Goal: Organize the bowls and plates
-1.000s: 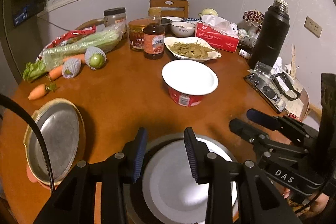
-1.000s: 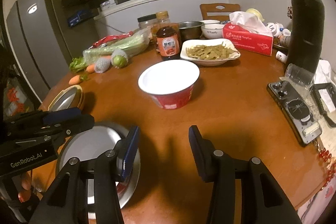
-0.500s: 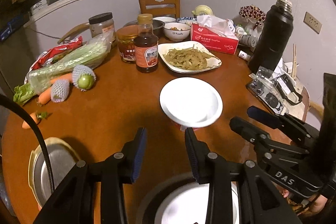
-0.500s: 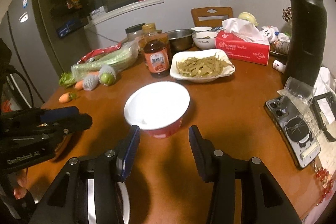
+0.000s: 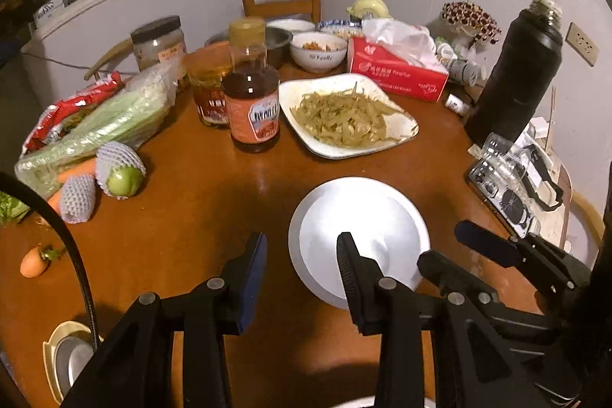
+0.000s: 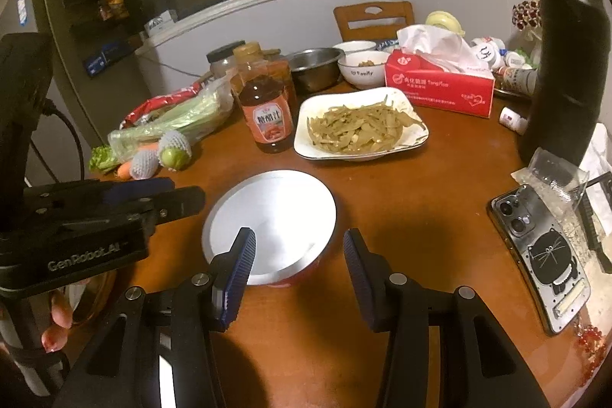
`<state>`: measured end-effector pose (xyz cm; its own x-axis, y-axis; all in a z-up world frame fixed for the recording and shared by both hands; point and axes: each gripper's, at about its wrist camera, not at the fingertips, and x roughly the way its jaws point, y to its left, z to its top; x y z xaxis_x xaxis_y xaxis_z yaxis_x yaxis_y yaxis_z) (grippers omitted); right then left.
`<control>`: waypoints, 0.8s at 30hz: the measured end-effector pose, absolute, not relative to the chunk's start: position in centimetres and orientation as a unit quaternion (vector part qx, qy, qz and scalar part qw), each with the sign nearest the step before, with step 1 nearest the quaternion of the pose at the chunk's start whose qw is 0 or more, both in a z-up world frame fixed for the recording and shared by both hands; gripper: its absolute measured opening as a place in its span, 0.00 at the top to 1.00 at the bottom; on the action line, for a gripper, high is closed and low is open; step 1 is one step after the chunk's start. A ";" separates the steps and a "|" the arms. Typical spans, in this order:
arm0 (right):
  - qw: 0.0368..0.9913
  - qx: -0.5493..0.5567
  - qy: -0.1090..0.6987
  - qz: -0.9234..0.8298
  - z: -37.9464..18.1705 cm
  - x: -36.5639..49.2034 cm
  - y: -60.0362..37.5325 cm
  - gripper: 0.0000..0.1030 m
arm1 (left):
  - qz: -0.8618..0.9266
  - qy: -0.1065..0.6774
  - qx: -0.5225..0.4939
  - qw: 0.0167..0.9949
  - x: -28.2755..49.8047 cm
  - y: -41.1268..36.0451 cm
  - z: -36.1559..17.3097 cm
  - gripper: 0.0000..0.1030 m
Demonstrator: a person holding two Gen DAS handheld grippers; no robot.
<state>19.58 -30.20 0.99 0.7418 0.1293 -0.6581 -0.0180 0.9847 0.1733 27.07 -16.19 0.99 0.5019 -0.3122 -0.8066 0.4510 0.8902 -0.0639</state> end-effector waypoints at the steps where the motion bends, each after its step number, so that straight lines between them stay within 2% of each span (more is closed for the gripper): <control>1: 0.929 0.076 0.360 0.037 0.8 19.8 -30.2 0.52 | -0.222 0.454 0.077 0.860 27.4 -16.2 0.6 0.63; 7: 0.923 0.079 0.374 0.042 -0.5 21.1 -30.2 0.52 | -0.227 0.495 0.063 0.836 29.3 -15.5 -1.2 0.63; 24: 0.922 0.062 0.380 0.047 -2.6 22.4 -29.7 0.53 | -0.235 0.513 0.087 0.821 30.0 -17.1 -4.2 0.63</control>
